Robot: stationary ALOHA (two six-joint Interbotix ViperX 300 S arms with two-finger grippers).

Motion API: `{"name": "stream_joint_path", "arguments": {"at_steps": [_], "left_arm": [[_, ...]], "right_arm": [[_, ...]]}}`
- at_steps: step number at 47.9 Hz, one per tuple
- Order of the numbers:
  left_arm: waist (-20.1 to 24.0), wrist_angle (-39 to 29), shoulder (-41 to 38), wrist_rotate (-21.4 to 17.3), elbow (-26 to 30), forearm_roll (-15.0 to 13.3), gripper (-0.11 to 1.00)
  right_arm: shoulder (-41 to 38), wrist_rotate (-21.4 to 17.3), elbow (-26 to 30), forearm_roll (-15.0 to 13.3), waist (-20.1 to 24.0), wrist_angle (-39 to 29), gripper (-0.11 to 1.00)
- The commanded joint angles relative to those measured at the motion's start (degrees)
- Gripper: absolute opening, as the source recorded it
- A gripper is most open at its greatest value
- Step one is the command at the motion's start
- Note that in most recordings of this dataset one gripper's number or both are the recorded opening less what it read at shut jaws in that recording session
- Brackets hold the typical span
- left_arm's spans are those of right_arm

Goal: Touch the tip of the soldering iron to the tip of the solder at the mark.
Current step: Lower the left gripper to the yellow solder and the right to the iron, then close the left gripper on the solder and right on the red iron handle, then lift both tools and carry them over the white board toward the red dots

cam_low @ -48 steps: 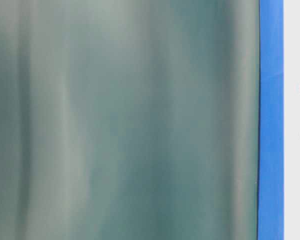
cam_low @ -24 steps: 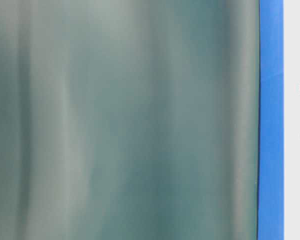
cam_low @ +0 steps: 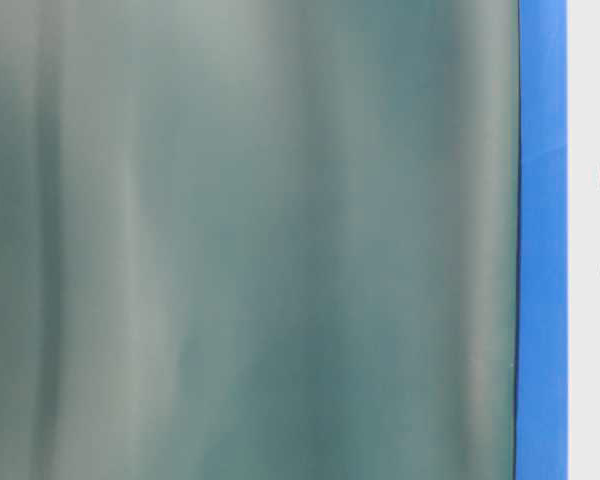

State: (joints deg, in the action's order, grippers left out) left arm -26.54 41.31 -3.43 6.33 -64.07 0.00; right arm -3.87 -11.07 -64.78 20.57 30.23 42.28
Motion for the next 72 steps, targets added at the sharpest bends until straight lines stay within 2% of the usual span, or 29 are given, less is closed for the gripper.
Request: {"name": "stream_joint_path", "arguments": {"at_steps": [1, 13, 19, 28, 33, 39, 42, 44, 54, 60, 65, 72], "left_arm": [[-0.3, 0.7, -1.6, 0.1, 1.1, -0.2, 0.84], [-0.3, 1.8, -4.9, 0.4, 1.7, -0.3, 0.79], [-0.3, 2.0, -5.3, 0.4, 1.8, -0.3, 0.72], [-0.3, 2.0, -5.5, 0.4, 2.8, -0.1, 0.57], [-0.4, 1.9, -5.6, 0.0, 3.3, -0.1, 0.44], [-1.0, 1.8, -5.8, -1.2, 3.9, 0.1, 0.18], [-0.9, 1.7, -5.8, -1.5, 3.9, 0.0, 0.06], [-1.0, 1.7, -5.8, -1.5, 4.0, 0.1, 0.01], [-0.9, 1.6, -5.6, -1.4, 4.0, 0.0, 0.02], [-0.9, -0.8, -4.1, -0.5, 4.3, -0.2, 0.02], [-0.8, -6.7, -0.8, -0.4, 5.4, -0.3, 0.02], [-0.4, -17.8, 5.4, -0.4, 7.6, -0.3, 0.02]], "right_arm": [[-1.4, 0.2, 1.3, 0.6, 0.6, 1.3, 0.89], [-5.3, 0.2, 2.8, 0.7, 1.0, 1.6, 0.89], [-6.8, 0.2, 3.6, 0.7, 1.1, 1.5, 0.81], [-8.3, 0.5, 4.1, 0.6, 1.1, 1.6, 0.61], [-8.9, 0.7, 4.0, 0.6, 1.2, 1.6, 0.39], [-8.9, 0.8, 3.8, 0.6, 1.1, 1.6, 0.15], [-8.8, 0.8, 3.7, 0.5, 1.1, 1.6, 0.06], [-8.9, 0.8, 3.7, 0.5, 1.1, 1.6, 0.06], [-8.8, 1.0, 4.0, 0.6, 1.1, 1.6, 0.06], [-7.6, 0.8, 4.2, 0.7, 1.1, 1.0, 0.06], [-4.8, 0.8, 4.2, 0.7, 0.7, -1.2, 0.06], [1.7, 1.2, 4.5, 0.6, -0.6, -9.1, 0.06]]}}
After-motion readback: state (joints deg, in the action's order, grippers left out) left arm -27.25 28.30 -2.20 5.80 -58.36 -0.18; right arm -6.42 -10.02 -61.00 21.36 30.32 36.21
